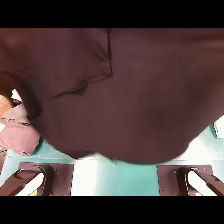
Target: Fold the shirts.
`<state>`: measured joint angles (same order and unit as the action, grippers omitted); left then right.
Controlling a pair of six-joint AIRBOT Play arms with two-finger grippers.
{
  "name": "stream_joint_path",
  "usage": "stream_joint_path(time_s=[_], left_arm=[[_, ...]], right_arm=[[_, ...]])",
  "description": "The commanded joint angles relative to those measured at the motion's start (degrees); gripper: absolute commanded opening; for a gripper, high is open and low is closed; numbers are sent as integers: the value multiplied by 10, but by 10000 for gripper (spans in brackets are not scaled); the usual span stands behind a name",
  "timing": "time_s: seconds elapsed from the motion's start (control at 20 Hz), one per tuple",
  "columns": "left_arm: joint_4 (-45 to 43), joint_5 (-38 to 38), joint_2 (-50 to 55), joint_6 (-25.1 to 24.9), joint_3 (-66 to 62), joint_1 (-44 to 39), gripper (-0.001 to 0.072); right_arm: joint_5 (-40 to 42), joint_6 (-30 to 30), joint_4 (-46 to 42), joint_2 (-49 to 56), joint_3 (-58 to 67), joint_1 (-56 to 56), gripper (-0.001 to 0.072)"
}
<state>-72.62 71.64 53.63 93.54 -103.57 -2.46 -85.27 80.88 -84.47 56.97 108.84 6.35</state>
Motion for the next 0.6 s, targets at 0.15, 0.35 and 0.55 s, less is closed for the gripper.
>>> stream_joint_path(time_s=[0.15,0.35,0.55], left_arm=[[-2,-9,209,-23,170,1,26],[9,-113,338,-25,173,1,26],[10,-253,382,-40,173,1,25]], right_arm=[[-32,5,24,210,-154,-4,14],[18,5,24,351,-172,-30,14],[86,5,24,436,-80,-56,14]])
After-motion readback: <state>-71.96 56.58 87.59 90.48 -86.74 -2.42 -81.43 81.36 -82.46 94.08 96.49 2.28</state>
